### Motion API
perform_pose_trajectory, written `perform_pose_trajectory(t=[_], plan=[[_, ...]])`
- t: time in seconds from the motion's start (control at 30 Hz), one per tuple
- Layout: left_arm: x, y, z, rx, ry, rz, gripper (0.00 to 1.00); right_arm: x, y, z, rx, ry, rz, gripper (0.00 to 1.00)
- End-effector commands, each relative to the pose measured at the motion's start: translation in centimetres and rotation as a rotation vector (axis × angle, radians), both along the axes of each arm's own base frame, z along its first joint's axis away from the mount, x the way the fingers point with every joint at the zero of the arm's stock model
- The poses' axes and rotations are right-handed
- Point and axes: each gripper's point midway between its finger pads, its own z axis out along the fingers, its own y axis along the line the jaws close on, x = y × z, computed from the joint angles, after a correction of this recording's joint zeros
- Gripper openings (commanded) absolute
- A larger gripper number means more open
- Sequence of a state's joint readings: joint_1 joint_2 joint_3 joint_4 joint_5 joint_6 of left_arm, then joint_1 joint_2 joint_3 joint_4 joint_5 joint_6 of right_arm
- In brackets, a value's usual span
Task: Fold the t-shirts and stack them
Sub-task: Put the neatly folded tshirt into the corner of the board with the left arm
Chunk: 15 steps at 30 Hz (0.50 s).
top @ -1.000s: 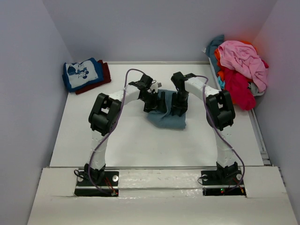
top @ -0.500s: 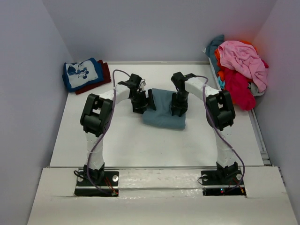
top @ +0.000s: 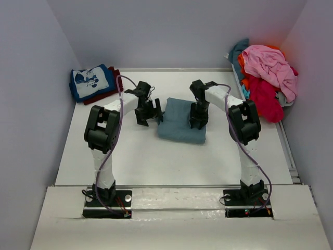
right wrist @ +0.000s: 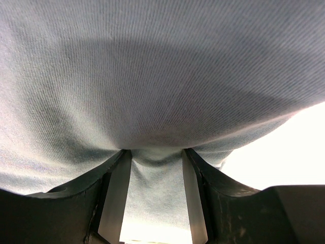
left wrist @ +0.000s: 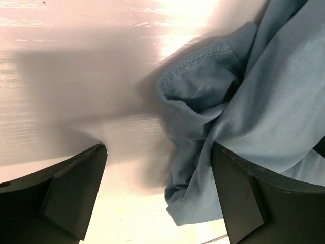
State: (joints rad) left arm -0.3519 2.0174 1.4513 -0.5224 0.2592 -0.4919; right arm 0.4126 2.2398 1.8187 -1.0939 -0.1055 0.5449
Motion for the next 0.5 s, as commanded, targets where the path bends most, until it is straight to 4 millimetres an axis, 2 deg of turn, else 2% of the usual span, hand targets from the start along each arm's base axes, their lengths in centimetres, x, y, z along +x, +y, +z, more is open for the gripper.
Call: perform_pose_trajectory(t=[0.0, 0.03, 0.1, 0.13, 0.2, 0.33, 0.47], plan=[[-2.6, 0.3, -1.4, -0.004, 0.095, -0.068, 0.98, 1.0, 0.8, -1.8, 0.005, -0.016, 0.017, 0.51], [-3.4, -0.5, -1.2, -0.062, 0.118, -0.083, 0.99, 1.0, 0.8, -1.8, 0.003, -0.016, 0.019, 0.51], [-3.8, -1.7, -0.3, -0.172, 0.123, -0.090, 0.99, 1.0, 0.8, -1.9, 0.001, -0.015, 0.020, 0.51], [-4.0, -3.1, 0.6, -0.273, 0.111, -0.119, 0.99, 1.0, 0.8, -1.8, 0.002, -0.017, 0.020, 0.51], [-3.7, -4.4, 1.8, -0.361, 0.080, -0.151, 0.99, 1.0, 0.8, -1.9, 0.002, -0.013, 0.019, 0.51], [-2.5, -5.1, 4.3, -0.401, -0.006, -0.207, 0.99, 0.9, 0.7, -2.2, -0.002, -0.007, 0.019, 0.51], [-3.1, -6.4, 5.6, -0.510, -0.004, -0.245, 0.99, 0.8, 0.7, -2.2, 0.000, -0.005, 0.017, 0.51]])
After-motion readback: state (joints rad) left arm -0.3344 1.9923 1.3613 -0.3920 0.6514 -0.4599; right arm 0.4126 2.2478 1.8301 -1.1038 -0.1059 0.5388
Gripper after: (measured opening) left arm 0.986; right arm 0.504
